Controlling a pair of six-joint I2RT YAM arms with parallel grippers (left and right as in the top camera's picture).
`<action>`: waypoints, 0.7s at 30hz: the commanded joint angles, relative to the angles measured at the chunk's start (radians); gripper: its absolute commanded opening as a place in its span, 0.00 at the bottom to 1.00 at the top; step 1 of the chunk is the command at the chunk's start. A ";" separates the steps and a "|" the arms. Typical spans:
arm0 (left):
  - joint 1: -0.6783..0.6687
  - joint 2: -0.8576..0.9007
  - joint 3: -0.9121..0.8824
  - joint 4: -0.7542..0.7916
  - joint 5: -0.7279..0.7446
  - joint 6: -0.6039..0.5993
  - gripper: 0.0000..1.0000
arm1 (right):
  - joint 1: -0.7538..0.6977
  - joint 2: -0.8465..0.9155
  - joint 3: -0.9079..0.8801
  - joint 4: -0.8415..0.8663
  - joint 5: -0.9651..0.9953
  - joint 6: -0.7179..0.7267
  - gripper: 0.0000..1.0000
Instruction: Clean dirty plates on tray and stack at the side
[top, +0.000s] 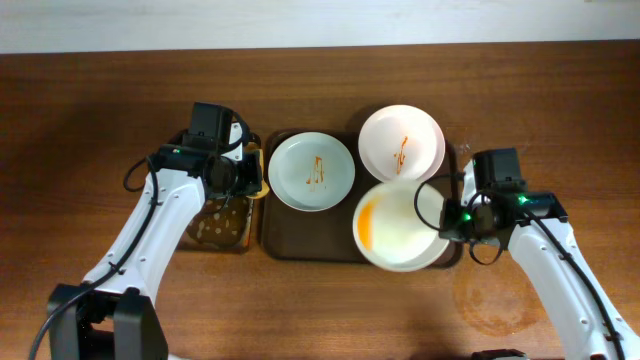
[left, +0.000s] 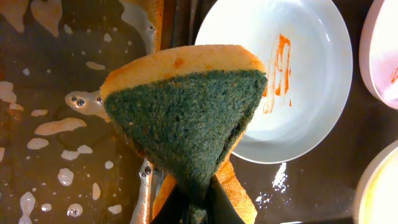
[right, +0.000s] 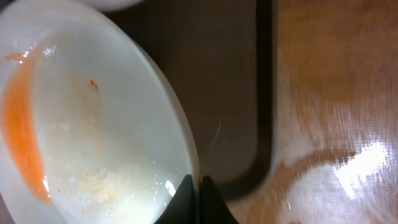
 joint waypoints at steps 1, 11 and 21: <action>0.002 -0.008 0.001 0.001 0.011 0.016 0.00 | 0.005 0.002 0.016 -0.003 -0.031 0.058 0.04; 0.002 -0.008 0.001 0.001 0.011 0.016 0.00 | 0.003 0.002 0.016 -0.039 -0.015 0.116 0.04; 0.002 -0.008 0.001 0.002 0.011 0.016 0.00 | 0.005 0.002 0.016 -0.193 0.040 0.095 0.04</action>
